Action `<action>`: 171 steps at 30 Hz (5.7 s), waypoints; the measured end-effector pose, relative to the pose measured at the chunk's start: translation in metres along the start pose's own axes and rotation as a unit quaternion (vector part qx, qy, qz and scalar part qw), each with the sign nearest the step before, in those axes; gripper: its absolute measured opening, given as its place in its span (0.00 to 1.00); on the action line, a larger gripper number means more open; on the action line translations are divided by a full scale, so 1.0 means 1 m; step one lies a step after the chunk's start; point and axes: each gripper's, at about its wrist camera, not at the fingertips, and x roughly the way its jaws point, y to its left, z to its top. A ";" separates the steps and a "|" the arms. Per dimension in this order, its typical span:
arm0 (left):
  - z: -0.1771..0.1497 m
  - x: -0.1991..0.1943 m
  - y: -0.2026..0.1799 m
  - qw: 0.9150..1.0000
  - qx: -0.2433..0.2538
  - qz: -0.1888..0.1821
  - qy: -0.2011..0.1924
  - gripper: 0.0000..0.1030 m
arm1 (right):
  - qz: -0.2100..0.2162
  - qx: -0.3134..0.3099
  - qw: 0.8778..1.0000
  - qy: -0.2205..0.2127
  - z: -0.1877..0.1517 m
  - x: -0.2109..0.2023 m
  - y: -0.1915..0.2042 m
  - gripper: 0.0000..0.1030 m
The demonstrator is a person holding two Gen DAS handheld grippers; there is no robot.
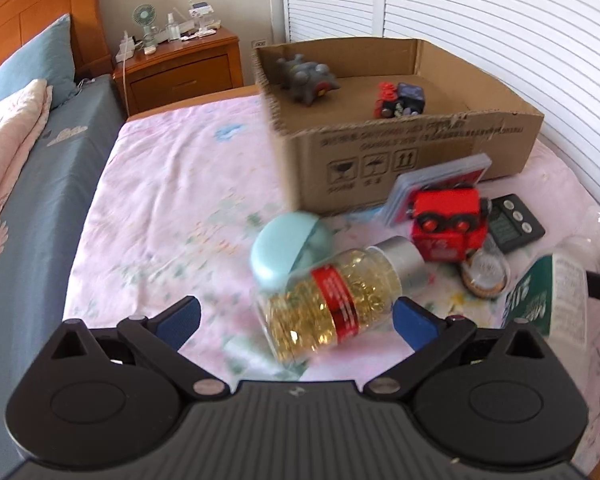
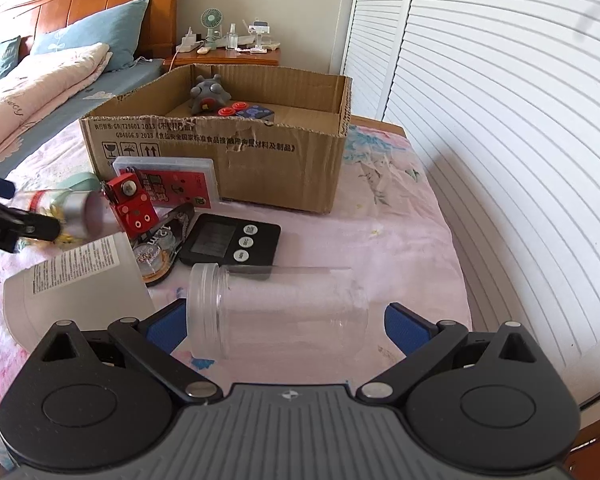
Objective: Organize rigid objects
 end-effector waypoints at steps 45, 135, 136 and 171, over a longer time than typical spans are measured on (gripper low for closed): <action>-0.008 0.010 -0.004 0.999 -0.037 -0.013 -0.036 0.99 | 0.047 0.007 0.999 0.023 0.000 0.013 -0.009 1.00; 0.040 -0.040 0.029 0.995 -0.003 -0.028 -0.091 0.97 | 0.053 -0.040 0.998 -0.003 0.195 0.034 -0.008 0.94; 0.038 -0.041 0.034 0.995 -0.009 -0.026 -0.093 0.97 | 0.050 -0.039 0.998 0.002 0.203 0.042 -0.008 0.94; 0.009 -0.042 0.058 0.995 -0.071 -0.006 -0.068 0.97 | 0.022 -0.031 0.999 0.035 0.199 0.065 0.008 1.00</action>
